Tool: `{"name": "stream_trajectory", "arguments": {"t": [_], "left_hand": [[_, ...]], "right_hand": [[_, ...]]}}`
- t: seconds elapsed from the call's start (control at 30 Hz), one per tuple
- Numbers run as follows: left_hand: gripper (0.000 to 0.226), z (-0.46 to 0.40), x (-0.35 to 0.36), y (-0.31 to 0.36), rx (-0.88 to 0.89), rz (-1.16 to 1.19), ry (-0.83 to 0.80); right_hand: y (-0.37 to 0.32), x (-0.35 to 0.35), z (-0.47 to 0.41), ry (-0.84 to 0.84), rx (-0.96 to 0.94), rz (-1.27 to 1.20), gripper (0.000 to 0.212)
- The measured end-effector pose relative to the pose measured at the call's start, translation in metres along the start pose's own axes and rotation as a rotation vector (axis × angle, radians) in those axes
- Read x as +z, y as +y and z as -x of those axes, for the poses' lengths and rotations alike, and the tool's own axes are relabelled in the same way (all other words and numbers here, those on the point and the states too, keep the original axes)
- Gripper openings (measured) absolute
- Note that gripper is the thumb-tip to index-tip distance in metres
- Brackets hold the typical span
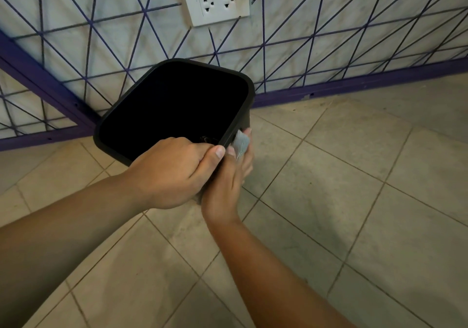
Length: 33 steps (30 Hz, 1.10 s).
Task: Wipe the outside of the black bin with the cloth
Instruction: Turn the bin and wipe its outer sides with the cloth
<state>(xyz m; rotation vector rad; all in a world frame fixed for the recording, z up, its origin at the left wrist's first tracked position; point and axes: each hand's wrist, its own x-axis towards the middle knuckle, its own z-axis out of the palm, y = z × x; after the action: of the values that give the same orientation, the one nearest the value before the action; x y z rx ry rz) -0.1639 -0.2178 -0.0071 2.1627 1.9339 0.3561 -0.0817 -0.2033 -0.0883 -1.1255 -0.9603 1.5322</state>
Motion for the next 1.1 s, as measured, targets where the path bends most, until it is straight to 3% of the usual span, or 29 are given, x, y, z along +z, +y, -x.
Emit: {"name": "stream_trajectory", "arguments": {"t": [0.07,0.2,0.37,0.47,0.63,0.7,0.8,0.87,1.0,1.1], "left_hand": [[0.045,-0.002,0.000,0.001,0.001,-0.007,0.026],[0.044,-0.008,-0.003,0.004,-0.015,-0.018,0.040],[0.048,-0.007,-0.007,0.007,-0.062,0.029,-0.028],[0.062,-0.008,-0.008,0.007,-0.087,0.031,-0.038],[0.061,-0.007,-0.007,0.009,-0.097,-0.024,-0.034],[0.057,-0.006,-0.007,0.012,-0.107,-0.037,-0.033],[0.059,-0.003,-0.007,0.011,-0.129,-0.044,-0.037],[0.058,-0.001,-0.007,0.011,-0.139,-0.043,-0.035],[0.057,0.002,-0.006,0.012,-0.156,-0.044,-0.018],[0.057,0.003,-0.007,0.012,-0.171,-0.042,-0.018]], "right_hand": [[0.011,-0.005,-0.009,0.009,0.009,0.040,0.076],[0.019,-0.014,-0.050,-0.003,0.268,0.118,0.072],[0.013,-0.049,-0.073,-0.005,0.323,0.228,0.075],[0.006,-0.067,-0.073,-0.053,0.471,0.205,0.104],[-0.014,-0.096,-0.065,-0.112,0.670,0.302,0.037],[-0.017,-0.101,-0.063,-0.164,0.612,0.553,0.037],[-0.018,-0.107,-0.050,-0.386,0.452,1.094,0.070],[-0.008,-0.115,-0.043,-0.437,0.365,1.380,0.067],[0.002,-0.128,-0.044,-0.345,0.374,1.496,0.049],[-0.009,-0.131,-0.044,-0.333,0.211,1.579,0.045]]}}
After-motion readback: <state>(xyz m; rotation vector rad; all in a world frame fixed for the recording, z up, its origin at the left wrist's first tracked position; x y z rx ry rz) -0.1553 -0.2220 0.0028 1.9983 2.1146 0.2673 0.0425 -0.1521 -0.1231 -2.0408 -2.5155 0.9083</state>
